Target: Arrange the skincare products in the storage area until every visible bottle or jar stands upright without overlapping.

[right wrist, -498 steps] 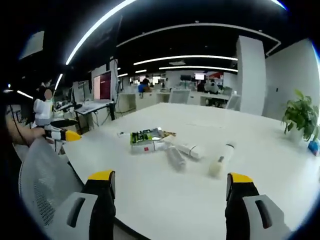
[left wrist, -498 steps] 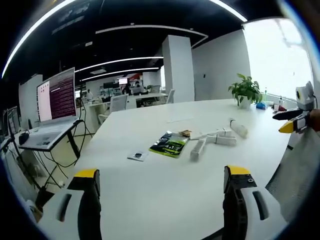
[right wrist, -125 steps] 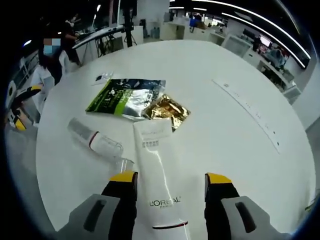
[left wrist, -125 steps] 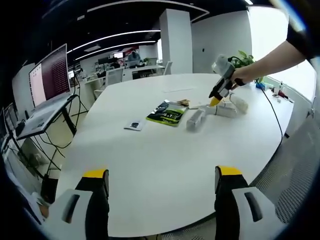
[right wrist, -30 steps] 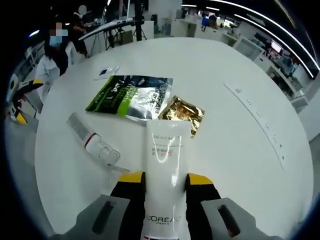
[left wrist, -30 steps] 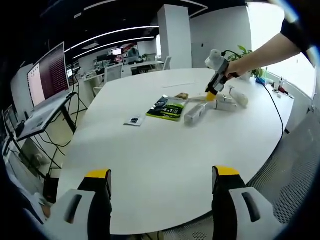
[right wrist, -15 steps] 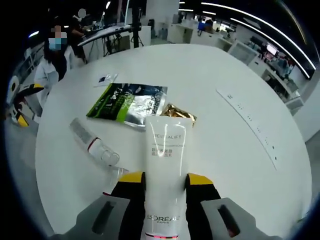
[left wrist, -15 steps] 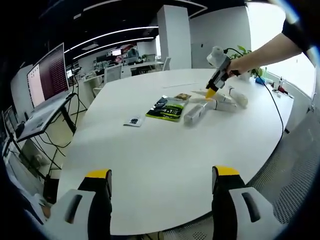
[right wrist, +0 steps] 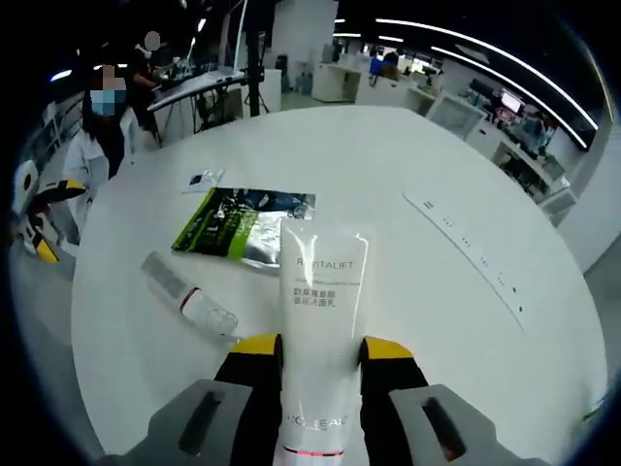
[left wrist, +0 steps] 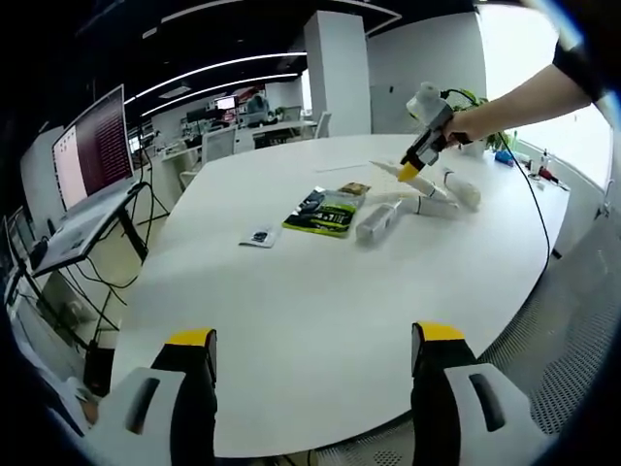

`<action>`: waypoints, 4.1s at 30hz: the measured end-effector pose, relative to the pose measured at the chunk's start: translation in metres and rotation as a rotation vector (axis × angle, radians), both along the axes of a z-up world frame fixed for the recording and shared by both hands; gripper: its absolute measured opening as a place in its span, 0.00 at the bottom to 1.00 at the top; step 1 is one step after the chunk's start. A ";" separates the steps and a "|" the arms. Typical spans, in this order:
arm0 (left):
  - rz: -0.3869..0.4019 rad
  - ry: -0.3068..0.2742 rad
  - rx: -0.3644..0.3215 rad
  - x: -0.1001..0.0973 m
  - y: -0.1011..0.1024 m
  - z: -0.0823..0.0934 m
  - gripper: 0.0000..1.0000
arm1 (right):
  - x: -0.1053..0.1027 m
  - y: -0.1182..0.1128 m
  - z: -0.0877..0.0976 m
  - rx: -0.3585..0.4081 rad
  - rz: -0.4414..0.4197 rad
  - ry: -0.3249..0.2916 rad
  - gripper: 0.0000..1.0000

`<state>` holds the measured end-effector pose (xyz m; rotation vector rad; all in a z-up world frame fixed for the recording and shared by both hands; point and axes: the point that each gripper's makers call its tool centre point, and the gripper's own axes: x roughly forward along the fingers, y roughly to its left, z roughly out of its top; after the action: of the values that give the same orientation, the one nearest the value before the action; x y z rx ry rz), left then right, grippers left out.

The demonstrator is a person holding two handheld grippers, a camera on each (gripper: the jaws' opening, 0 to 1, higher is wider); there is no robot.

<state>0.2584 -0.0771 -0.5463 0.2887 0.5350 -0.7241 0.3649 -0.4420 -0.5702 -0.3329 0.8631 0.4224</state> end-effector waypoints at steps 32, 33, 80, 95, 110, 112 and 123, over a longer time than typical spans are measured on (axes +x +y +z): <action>-0.020 -0.014 -0.005 0.001 -0.001 0.001 0.75 | -0.017 0.011 0.045 0.039 -0.051 -0.150 0.21; -0.021 -0.013 -0.004 0.002 0.000 0.000 0.74 | -0.019 0.011 0.046 0.041 -0.055 -0.154 0.21; -0.030 -0.013 -0.008 0.000 -0.003 0.001 0.72 | -0.078 0.037 0.086 0.103 -0.145 -0.306 0.20; -0.031 -0.010 -0.013 -0.001 -0.004 0.002 0.72 | -0.092 0.044 0.086 0.103 -0.146 -0.319 0.20; -0.035 -0.011 -0.008 0.001 -0.003 -0.001 0.72 | -0.102 0.057 0.091 0.127 -0.169 -0.358 0.20; -0.037 -0.012 -0.009 -0.003 -0.006 0.005 0.72 | -0.103 0.060 0.096 0.127 -0.170 -0.367 0.20; -0.044 -0.014 -0.008 -0.001 -0.005 0.002 0.72 | -0.119 0.070 0.099 0.137 -0.202 -0.397 0.20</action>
<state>0.2574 -0.0825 -0.5439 0.2987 0.5131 -0.7665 0.2458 -0.3718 -0.4713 -0.1906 0.4708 0.2145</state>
